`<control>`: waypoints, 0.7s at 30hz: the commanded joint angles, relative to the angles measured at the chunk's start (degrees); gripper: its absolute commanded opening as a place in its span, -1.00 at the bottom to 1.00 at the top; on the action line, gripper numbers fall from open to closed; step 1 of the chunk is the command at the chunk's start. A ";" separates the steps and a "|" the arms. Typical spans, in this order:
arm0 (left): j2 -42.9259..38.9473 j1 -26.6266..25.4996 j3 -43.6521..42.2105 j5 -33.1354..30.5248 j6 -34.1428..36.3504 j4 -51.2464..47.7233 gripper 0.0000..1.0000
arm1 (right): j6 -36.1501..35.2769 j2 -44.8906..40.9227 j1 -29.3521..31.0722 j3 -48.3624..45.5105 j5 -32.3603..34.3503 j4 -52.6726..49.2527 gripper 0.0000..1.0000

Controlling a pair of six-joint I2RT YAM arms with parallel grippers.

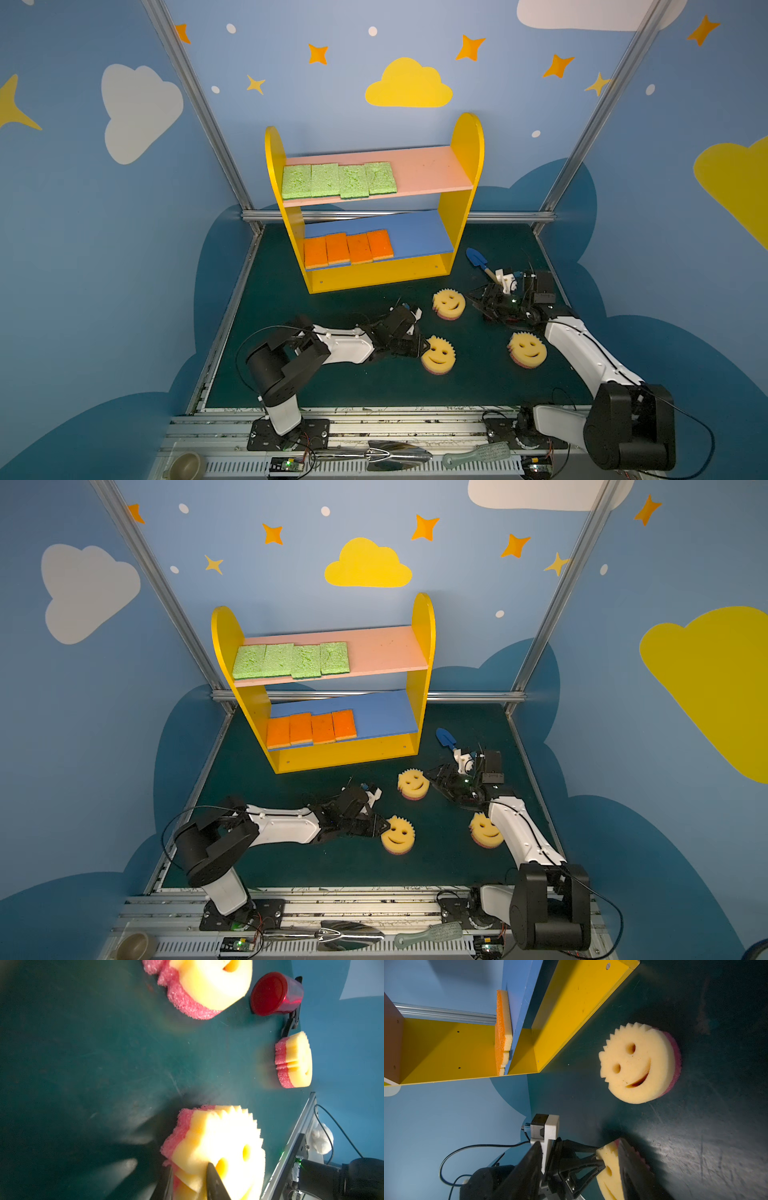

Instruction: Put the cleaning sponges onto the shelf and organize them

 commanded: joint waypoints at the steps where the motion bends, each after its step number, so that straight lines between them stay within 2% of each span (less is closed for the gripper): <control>1: 1.38 -0.11 0.45 0.50 -0.01 -0.45 -0.67 | -0.74 0.13 -0.17 -0.07 -0.62 0.25 0.15; 3: 1.13 -0.02 0.43 0.61 -0.21 -0.19 -0.90 | -0.74 0.04 -0.09 0.17 -0.65 -0.05 0.15; 4: 0.82 0.03 0.34 0.66 -0.30 -0.04 -0.94 | -0.74 0.01 -0.17 0.25 -0.66 -0.12 0.15; 9: -2.05 1.48 -1.18 1.47 -1.12 1.05 -0.94 | -1.45 -0.38 0.01 0.81 -1.39 -1.27 0.16; 14: -7.14 6.57 -4.88 5.38 -2.76 3.41 -0.94 | -4.70 -0.26 2.09 1.29 -2.86 -2.81 0.22; 17: -10.84 9.66 -6.70 6.47 -2.54 2.89 -0.94 | -4.93 0.12 5.53 0.75 -2.56 -2.52 0.27; 21: -15.02 12.64 -8.69 7.34 -2.07 1.78 -0.94 | -3.36 1.66 13.45 -0.19 -0.78 0.81 0.31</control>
